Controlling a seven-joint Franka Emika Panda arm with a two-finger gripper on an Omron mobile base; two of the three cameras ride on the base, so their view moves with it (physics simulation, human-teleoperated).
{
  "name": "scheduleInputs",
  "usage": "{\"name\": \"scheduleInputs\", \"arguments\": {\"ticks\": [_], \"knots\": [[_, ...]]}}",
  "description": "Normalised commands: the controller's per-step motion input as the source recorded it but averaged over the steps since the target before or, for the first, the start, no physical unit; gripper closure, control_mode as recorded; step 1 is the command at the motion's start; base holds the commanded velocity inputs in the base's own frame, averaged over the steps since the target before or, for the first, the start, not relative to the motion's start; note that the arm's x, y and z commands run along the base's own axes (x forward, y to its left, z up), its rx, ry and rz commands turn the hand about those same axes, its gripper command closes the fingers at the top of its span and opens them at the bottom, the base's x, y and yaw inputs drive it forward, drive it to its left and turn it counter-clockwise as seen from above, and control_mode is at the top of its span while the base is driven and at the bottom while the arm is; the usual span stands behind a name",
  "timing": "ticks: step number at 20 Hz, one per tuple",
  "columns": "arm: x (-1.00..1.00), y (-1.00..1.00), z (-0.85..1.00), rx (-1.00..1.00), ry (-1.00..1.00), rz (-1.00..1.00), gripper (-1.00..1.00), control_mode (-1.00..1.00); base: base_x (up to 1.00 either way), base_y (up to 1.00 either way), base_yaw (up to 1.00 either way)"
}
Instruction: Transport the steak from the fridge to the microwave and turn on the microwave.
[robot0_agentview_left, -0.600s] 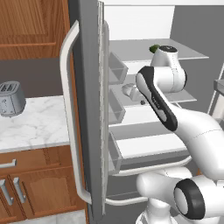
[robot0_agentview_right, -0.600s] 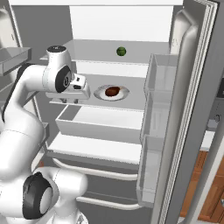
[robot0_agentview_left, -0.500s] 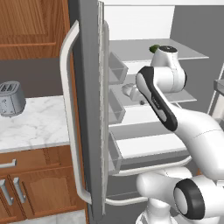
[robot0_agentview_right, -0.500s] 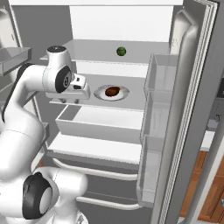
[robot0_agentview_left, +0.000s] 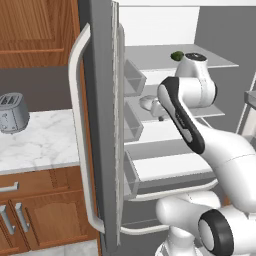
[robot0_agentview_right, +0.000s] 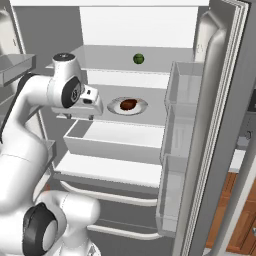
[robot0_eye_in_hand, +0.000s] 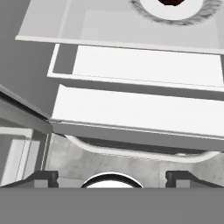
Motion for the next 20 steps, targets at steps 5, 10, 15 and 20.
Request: {"name": "scheduleInputs", "arguments": {"ticks": [5, 10, 15, 20], "knots": [[-0.2, -0.18, 0.0, 0.03, -0.05, -0.04, -1.0, -1.0, 0.0, 0.0, 0.0], [-0.07, -0.1, 0.0, 0.03, -0.07, -0.05, -1.0, -1.0, 0.0, 0.0, 0.0], [0.0, -0.05, 0.0, 0.04, -0.19, -0.12, -1.0, -1.0, 0.0, 0.0, 0.0], [0.0, -0.18, 0.0, 0.02, -0.01, -0.14, -1.0, -1.0, 0.0, 0.0, 0.0]]}}
